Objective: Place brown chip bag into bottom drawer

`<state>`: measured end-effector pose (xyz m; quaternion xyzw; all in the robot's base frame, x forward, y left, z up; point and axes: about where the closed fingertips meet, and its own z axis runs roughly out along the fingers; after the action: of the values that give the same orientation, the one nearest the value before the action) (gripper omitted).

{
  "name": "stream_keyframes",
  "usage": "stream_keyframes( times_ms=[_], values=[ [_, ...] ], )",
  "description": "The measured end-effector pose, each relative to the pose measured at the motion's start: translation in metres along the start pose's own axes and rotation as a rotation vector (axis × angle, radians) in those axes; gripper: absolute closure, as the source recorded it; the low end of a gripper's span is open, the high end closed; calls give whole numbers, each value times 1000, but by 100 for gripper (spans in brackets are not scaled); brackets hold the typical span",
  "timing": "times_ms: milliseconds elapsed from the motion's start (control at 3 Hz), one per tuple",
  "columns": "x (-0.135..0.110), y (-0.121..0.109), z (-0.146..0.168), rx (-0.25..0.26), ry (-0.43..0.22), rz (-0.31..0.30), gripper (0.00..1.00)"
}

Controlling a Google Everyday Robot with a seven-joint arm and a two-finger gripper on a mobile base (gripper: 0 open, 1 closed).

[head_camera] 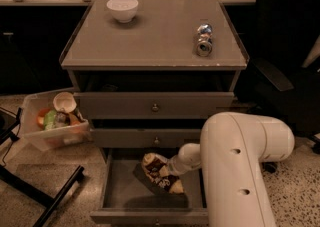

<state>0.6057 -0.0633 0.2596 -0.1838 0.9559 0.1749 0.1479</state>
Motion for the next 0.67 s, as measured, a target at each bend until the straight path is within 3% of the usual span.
stream_keyframes(
  times_ms=[667],
  values=[
    [8,6,71,-61,136,-21,100]
  ],
)
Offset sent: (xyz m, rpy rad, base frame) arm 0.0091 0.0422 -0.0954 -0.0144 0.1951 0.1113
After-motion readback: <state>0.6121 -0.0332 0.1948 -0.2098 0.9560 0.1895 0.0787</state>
